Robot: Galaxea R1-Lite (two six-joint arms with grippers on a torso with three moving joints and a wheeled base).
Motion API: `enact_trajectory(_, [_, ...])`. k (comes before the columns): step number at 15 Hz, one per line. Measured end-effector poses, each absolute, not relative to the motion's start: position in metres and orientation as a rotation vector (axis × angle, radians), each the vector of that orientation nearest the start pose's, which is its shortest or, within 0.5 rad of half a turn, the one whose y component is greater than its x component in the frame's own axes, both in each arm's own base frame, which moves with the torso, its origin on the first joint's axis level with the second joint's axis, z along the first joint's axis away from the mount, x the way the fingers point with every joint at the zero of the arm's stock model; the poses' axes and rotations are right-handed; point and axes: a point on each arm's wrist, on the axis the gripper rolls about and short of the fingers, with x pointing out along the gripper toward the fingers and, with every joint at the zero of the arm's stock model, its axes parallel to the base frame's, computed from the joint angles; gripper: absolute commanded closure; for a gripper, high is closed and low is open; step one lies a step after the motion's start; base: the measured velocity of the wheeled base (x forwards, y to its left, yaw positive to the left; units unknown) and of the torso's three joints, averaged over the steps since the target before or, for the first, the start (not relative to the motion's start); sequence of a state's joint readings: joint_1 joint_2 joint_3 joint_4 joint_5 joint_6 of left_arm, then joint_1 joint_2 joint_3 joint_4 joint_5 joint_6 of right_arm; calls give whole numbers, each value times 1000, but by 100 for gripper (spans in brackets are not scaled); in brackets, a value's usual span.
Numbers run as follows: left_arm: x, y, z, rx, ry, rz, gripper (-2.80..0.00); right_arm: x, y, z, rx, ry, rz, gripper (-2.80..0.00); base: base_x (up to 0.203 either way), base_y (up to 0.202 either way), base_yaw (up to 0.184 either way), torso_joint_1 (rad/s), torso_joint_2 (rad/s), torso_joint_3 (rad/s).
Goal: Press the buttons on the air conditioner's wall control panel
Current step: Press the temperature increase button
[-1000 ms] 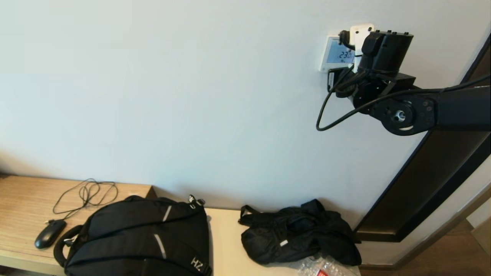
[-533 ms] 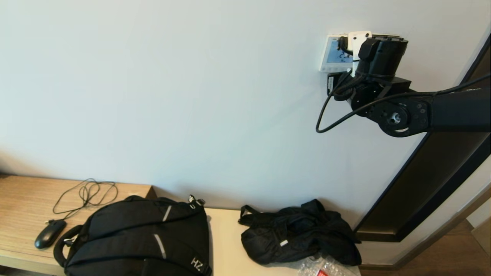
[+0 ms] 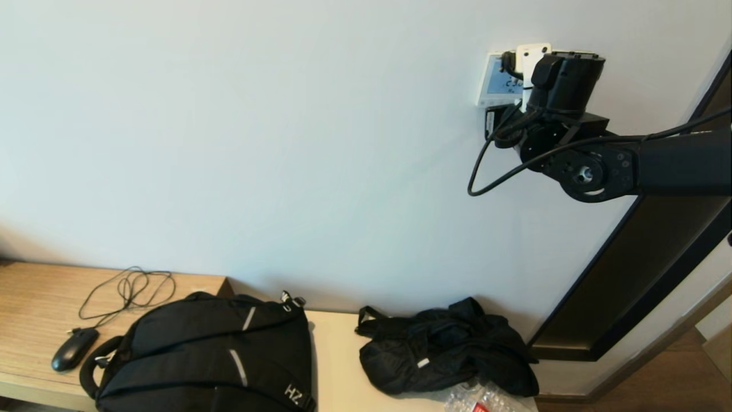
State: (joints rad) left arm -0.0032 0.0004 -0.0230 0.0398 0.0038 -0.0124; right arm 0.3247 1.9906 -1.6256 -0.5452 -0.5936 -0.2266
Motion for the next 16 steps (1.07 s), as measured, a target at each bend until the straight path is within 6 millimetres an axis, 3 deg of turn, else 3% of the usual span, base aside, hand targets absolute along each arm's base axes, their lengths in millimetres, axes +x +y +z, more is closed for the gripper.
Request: enact_trajectory(16, [-25,0,78,-13,17,1,0,400,122,297,-153,-130,-287,0,0,0,0,0,0,0])
